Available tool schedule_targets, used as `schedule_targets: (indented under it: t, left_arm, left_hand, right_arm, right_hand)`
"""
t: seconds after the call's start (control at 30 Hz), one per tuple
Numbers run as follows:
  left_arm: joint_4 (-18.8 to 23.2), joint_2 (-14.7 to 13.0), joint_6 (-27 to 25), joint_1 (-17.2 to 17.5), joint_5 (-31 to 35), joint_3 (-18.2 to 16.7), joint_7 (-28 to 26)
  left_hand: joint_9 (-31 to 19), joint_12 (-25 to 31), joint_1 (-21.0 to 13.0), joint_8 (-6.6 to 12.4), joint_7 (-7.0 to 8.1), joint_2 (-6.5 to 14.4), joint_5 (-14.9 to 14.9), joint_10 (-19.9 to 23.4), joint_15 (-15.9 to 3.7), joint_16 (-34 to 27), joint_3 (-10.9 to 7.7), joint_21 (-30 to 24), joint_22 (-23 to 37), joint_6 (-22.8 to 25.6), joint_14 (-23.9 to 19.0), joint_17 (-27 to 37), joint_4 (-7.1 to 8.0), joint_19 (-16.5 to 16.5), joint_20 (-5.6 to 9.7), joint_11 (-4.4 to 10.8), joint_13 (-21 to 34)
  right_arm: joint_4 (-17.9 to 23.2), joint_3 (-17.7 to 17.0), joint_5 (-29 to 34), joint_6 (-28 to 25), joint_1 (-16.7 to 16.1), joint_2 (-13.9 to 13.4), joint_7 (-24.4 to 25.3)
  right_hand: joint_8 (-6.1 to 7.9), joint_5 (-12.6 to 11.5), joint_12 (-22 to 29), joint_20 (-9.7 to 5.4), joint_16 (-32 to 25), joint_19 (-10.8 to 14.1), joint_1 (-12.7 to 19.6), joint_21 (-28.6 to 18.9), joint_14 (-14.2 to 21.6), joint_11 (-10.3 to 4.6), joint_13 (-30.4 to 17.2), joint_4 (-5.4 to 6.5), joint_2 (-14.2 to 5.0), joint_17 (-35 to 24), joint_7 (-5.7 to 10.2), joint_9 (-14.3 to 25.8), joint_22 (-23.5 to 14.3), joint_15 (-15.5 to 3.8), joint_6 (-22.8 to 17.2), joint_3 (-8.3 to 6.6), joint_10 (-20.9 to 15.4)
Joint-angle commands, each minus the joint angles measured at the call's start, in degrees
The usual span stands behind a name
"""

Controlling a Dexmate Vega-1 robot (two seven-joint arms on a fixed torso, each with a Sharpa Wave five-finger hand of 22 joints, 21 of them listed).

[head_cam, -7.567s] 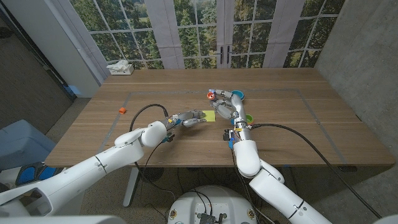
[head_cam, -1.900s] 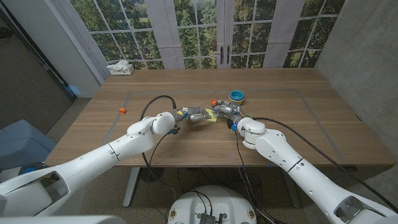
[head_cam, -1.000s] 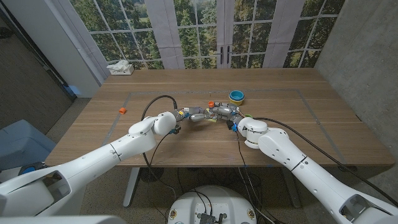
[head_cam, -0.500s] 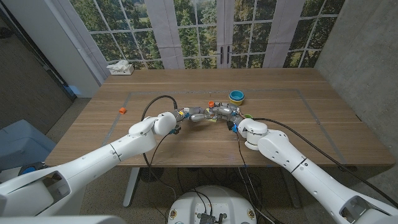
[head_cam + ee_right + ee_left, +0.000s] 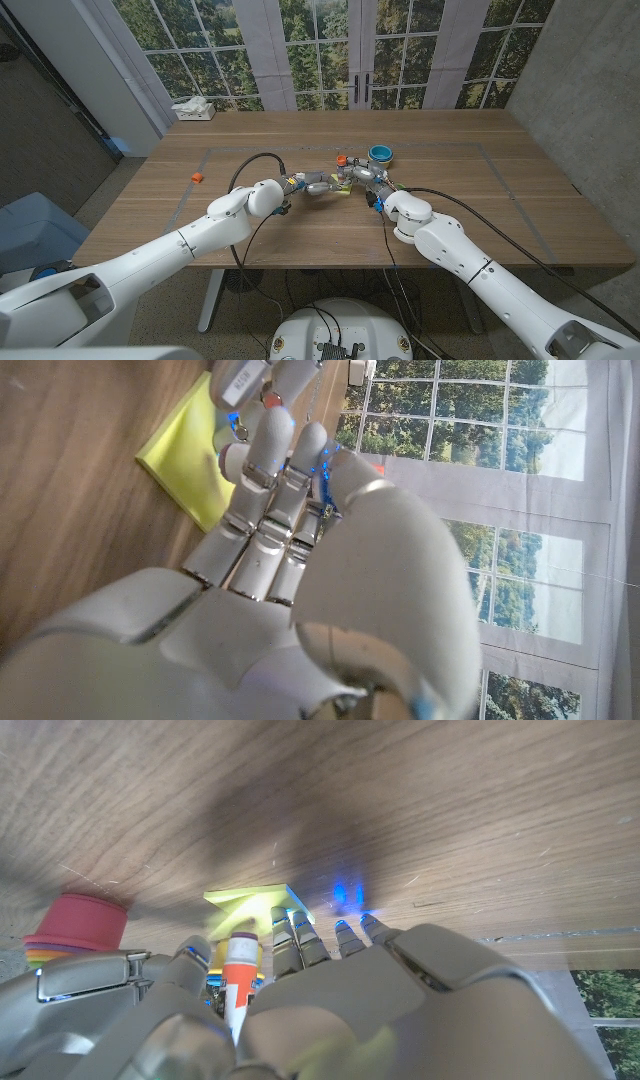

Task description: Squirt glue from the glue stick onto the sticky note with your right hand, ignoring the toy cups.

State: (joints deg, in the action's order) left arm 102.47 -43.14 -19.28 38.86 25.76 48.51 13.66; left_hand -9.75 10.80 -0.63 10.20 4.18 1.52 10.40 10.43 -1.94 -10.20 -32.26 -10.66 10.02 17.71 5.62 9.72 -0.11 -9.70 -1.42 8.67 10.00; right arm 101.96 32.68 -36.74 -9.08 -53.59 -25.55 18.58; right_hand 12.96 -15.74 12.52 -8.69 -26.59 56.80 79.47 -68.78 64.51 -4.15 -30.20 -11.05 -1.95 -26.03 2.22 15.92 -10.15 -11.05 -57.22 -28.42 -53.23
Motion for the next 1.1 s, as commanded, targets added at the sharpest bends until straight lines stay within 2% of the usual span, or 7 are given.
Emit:
schedule_targets:
  t: [0.03,0.33,0.53,0.63,0.73,0.93,1.1]
  left_arm:
    - [-0.7,0.3,0.5,-0.5,0.0,0.0,0.1]
    - [-1.1,0.5,1.2,-0.6,-0.7,-0.4,-0.3]
    - [-0.9,0.5,1.9,0.5,-2.8,-1.8,-2.0]
    - [-1.3,0.4,5.1,2.5,-5.7,-4.1,-6.0]
    - [-2.7,0.3,12.1,5.2,-6.9,-6.1,-13.6]
    - [-3.8,0.7,17.4,7.9,-5.3,-7.7,-22.0]
    - [-4.0,1.1,18.6,8.8,-4.6,-8.5,-24.4]
  left_hand:
    - [-0.2,0.4,0.4,0.39,-1.47,-0.2,0.3,0.5,-1.47,-0.3,0.29,-0.5,0.1,1.5,-0.2,0.2,0.10,-0.3,0.05,-0.19,0.3]
    - [-0.2,0.3,0.4,0.36,-1.51,-0.2,0.3,0.4,-1.47,-0.3,0.37,-0.5,0.1,1.5,-0.3,0.2,0.11,-0.3,0.05,-0.29,0.3]
    - [-0.2,0.2,0.3,0.18,-3.51,-0.1,0.3,-0.3,-0.65,-0.4,0.54,-0.5,0.1,0.9,-0.9,0.1,0.10,-0.2,-0.20,-2.45,0.3]
    - [-0.2,0.3,0.2,0.22,-3.66,0.1,0.3,-0.1,-0.19,-0.7,0.55,-0.6,0.1,1.0,-1.9,0.1,0.04,0.1,-0.63,-3.01,0.3]
    - [-0.2,0.8,-0.2,0.71,-3.25,0.6,0.4,1.0,0.53,-1.0,0.36,-0.8,0.0,2.4,-4.0,0.1,-0.20,0.9,-1.27,-4.10,0.3]
    - [-0.4,2.0,-1.0,1.52,-3.32,1.5,0.3,5.8,-0.25,-1.3,-0.25,-1.5,0.0,6.5,-8.8,0.0,-1.34,4.3,-1.99,-3.43,0.4]
    - [-0.4,2.1,-1.2,1.51,-3.09,1.7,0.2,6.4,-0.34,-1.2,-0.42,-1.5,-0.1,7.0,-9.3,0.0,-1.64,5.0,-1.88,-3.51,0.4]
  right_arm:
    - [-1.4,-0.8,2.3,6.8,-1.5,1.2,-0.6]
    - [-2.4,-1.1,3.2,9.2,-1.9,1.9,-1.0]
    - [-2.8,-1.5,3.4,10.0,-2.1,2.1,-1.0]
    - [-3.0,-1.7,3.3,10.2,-2.2,2.2,-1.0]
    - [-3.3,-1.9,3.2,10.6,-2.0,2.5,-1.2]
    - [-3.9,-1.9,3.1,10.5,-1.5,2.6,-1.7]
    - [-4.4,-2.2,3.0,11.1,-1.6,2.9,-1.7]
  right_hand:
    - [0.04,-0.4,0.0,-4.35,-0.1,-0.2,0.3,0.1,1.0,4.50,-0.2,1.18,-0.50,-0.2,-6.44,0.2,0.0,-1.22,-7.1,-1.31,-5.1]
    - [-0.06,-0.4,-0.1,-4.35,0.0,-0.3,0.2,0.2,0.9,4.45,-0.1,1.19,-0.55,-0.4,-6.38,0.2,-0.1,-1.26,-7.1,-1.38,-5.1]
    - [-0.13,-0.4,-0.1,-4.35,0.0,-0.4,0.1,0.3,0.8,4.34,-0.2,1.20,-0.53,-0.5,-6.37,0.2,-0.1,-1.23,-7.0,-1.39,-5.0]
    - [-0.16,-0.4,-0.1,-4.35,0.0,-0.4,0.1,0.3,0.8,4.39,-0.2,1.18,-0.52,-0.6,-6.36,0.2,-0.1,-1.29,-7.0,-1.40,-5.0]
    - [-0.17,-0.4,-0.1,-4.35,0.0,-0.5,0.0,0.3,0.8,4.34,-0.2,1.22,-0.61,-0.6,-6.30,0.2,-0.1,-1.27,-7.0,-1.43,-5.0]
    - [-0.20,-0.4,-0.1,-4.34,0.0,-0.5,0.0,0.4,0.7,4.18,-0.2,1.17,-0.60,-0.7,-6.31,0.2,-0.1,-1.29,-7.0,-1.48,-5.0]
    - [-0.20,-0.4,-0.1,-4.34,0.0,-0.5,0.0,0.4,0.7,4.25,-0.2,1.17,-0.60,-0.8,-6.29,0.2,-0.1,-1.30,-7.1,-1.49,-5.1]
